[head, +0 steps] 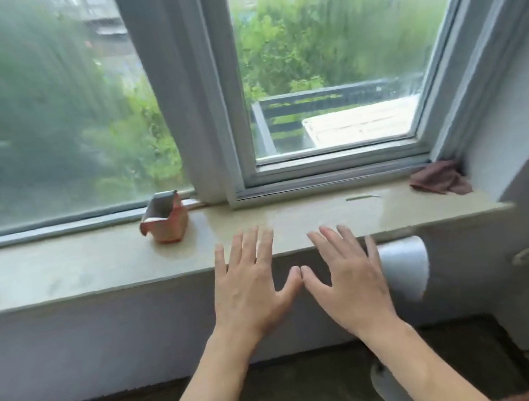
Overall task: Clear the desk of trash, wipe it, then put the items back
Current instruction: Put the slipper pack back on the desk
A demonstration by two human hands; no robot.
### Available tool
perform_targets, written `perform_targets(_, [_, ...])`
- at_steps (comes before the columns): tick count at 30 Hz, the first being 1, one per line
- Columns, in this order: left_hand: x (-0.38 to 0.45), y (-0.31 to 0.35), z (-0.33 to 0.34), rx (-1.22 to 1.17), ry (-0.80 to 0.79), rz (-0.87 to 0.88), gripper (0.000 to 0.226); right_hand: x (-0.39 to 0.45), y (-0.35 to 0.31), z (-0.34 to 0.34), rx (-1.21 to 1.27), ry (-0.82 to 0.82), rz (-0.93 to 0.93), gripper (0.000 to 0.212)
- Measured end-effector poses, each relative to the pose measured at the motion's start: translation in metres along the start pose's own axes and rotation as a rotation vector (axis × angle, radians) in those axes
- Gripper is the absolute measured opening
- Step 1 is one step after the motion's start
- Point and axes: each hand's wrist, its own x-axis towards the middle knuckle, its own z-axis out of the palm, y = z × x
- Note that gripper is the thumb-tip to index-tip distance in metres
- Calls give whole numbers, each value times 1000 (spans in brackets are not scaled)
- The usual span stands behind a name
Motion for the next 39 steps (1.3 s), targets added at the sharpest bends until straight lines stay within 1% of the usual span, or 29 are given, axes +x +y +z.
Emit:
perform_targets(2, [-21, -47, -12, 19, 31, -138, 88, 11, -48, 20, 22, -69, -122, 69])
perform_targets(8, [-62, -124, -33, 75, 63, -409, 88, 33, -130, 60, 13, -245, -377, 76])
perform_targets(12, [-82, -154, -42, 101, 91, -565, 88, 50, -173, 79, 22, -319, -516, 82])
perform_targets(16, [-93, -176, -52, 164, 119, -705, 88, 68, -205, 96, 38, -351, -692, 77])
perform_targets(19, [-99, -186, -61, 198, 136, -802, 88, 79, -226, 105, 68, -365, -774, 76])
perform_targets(24, [-105, -201, -68, 227, 158, -913, 90, 97, -255, 119, 101, -415, -855, 85])
perform_targets(28, [-105, -219, -71, 223, 163, -973, 87, 108, -274, 133, 143, -479, -884, 85])
perform_targets(31, [-103, -239, -70, 224, 173, -1003, 85, 116, -292, 149, 152, -501, -910, 80])
perform_targets(34, [-100, -268, -69, 217, 181, -1042, 86, 125, -315, 169, 184, -501, -914, 69])
perform_targets(39, [-90, -346, -70, 196, 141, -1060, 82, 147, -374, 205, 228, -566, -853, 58])
